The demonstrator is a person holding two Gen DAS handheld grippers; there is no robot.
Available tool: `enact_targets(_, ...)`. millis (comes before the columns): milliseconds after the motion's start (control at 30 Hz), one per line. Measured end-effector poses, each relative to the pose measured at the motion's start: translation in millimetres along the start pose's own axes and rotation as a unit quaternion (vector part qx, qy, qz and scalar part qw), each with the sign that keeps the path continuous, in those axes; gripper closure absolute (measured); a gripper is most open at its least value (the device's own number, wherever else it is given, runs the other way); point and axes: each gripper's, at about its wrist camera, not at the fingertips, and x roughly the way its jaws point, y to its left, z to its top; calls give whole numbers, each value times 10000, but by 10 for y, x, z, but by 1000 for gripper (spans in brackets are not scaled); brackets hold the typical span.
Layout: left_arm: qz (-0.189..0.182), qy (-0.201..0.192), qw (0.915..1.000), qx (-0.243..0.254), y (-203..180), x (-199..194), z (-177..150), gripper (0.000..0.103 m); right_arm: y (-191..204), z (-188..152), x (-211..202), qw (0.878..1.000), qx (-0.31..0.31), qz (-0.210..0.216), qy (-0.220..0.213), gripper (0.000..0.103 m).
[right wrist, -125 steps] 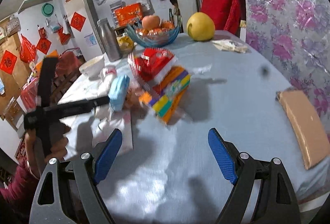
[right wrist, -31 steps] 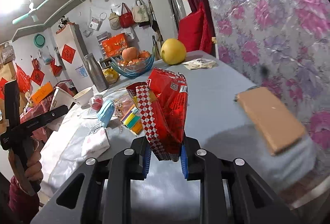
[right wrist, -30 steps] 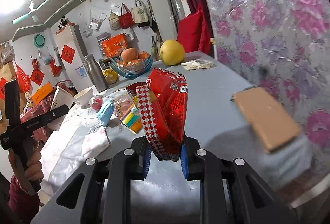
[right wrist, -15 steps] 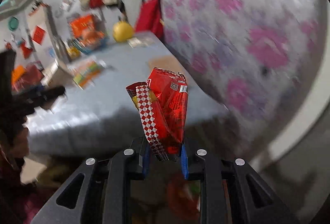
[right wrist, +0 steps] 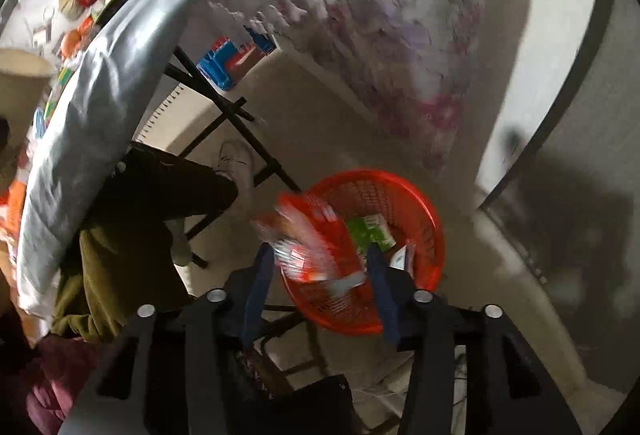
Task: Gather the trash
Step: 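Carry the wrapper and cup to the wastebasket and open both tools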
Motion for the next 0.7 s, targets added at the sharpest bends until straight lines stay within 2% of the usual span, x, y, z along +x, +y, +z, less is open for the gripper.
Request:
enact_targets(167,-158,331,9992,168,-204,350,1,32,-210,123,-296,9980,174,-239,-558,45)
enact_targets(333,-362,641,9962,469,-467,626,43,30,-382,240,-548,9938,435,-336,-962,44)
enact_targets(400,-399,732,9948,592,-576,700,85,27,-403,267,-587,9928,487,-342,-1038,44)
enact_targets(433,-383,759,9944,633,-619,716,95,21,-405,270,-601,9925,495,-338,-1068,44)
enact_targets(467,-354,773,9942,665,-649,719,111,15,-396,268,-629,9922,489,-331,-1093,44)
enact_targets(567,-281,639,9951,696,-656,623,139,9,-362,276,-687,9917,390,-323,-1181,44)
enact_targets(700,6,416,9974,594,-520,442,160,8,-200,291,-747,9914,139,-312,-1263,44)
